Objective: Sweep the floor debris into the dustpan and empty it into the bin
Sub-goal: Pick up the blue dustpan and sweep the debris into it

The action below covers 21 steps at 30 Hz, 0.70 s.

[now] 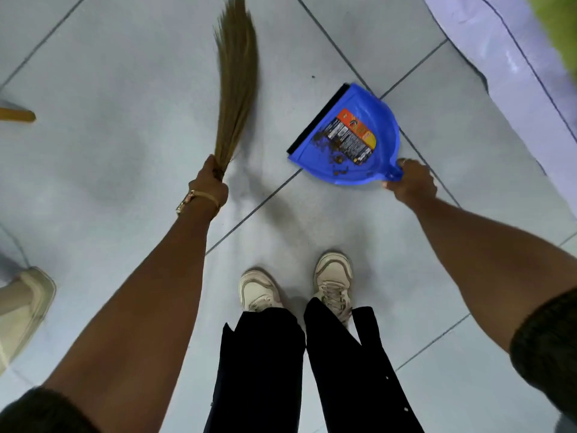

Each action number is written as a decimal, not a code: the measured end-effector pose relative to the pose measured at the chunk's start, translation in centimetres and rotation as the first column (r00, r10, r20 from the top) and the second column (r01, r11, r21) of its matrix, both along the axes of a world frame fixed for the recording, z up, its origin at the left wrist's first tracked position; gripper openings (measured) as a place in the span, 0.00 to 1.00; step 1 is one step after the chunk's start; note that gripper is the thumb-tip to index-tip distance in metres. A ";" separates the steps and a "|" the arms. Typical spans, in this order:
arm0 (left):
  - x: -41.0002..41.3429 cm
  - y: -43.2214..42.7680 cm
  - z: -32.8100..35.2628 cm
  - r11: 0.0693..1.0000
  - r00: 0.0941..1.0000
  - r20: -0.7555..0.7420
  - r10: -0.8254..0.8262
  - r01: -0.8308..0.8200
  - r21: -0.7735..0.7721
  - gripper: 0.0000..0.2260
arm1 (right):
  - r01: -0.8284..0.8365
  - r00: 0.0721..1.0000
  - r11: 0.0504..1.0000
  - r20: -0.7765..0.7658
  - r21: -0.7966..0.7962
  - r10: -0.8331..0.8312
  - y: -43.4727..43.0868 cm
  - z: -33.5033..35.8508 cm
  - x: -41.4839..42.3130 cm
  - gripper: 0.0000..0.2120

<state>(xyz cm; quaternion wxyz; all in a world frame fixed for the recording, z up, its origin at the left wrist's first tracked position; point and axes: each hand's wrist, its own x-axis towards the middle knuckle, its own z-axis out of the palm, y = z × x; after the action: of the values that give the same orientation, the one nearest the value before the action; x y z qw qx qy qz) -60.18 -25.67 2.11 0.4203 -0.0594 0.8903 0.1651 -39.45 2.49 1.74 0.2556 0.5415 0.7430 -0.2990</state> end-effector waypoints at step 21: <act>8.0 -2.5 23.6 0.926 0.924 -0.078 -0.374 0.377 0.034 0.35 | 0.315 0.942 0.948 -0.104 -0.054 -0.319 -6.0 7.7 1.4 0.21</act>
<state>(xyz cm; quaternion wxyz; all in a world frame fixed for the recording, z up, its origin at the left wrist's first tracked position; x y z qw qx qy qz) -52.17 -28.21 25.74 0.4139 0.1282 0.8951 0.1051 -38.07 -3.55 9.43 0.1722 0.6317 0.6537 -0.3794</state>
